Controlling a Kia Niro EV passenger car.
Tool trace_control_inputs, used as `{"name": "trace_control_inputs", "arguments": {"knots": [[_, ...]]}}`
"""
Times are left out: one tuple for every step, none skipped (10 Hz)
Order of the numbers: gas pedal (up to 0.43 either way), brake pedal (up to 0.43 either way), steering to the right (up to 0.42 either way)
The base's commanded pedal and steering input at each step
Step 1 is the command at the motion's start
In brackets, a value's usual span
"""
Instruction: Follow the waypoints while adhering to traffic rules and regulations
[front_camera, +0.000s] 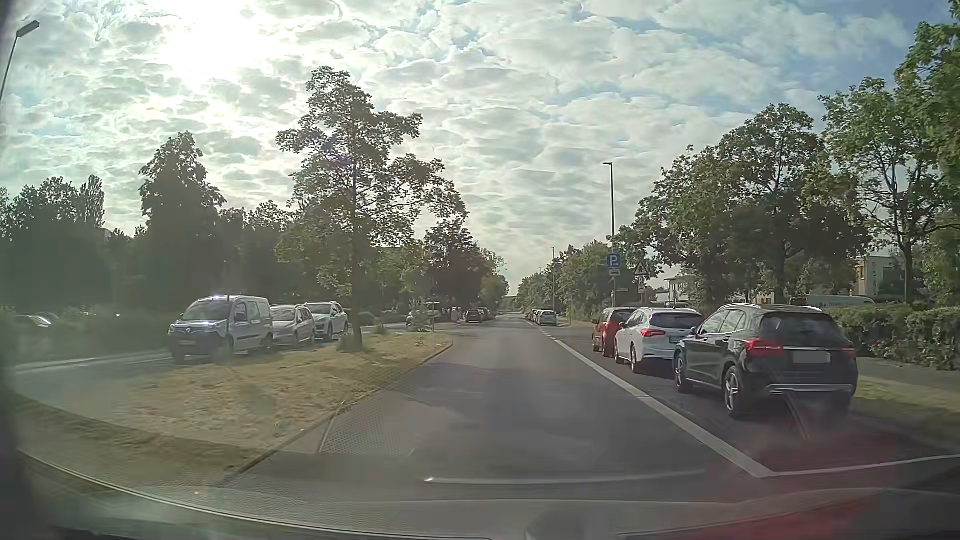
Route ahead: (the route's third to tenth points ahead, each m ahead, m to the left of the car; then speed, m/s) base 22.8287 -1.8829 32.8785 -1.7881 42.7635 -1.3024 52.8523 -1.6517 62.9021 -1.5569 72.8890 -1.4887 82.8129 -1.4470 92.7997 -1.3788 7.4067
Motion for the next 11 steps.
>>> {"name": "trace_control_inputs", "arguments": {"knots": [[0.028, 0.030, 0.001], [0.028, 0.030, 0.001], [0.028, 0.030, 0.001], [0.028, 0.030, 0.001], [0.028, 0.030, 0.001], [0.028, 0.030, 0.001], [0.028, 0.030, 0.001], [0.028, 0.030, 0.001], [0.028, 0.030, 0.001], [0.028, 0.030, 0.001], [0.028, 0.030, 0.001]]}}
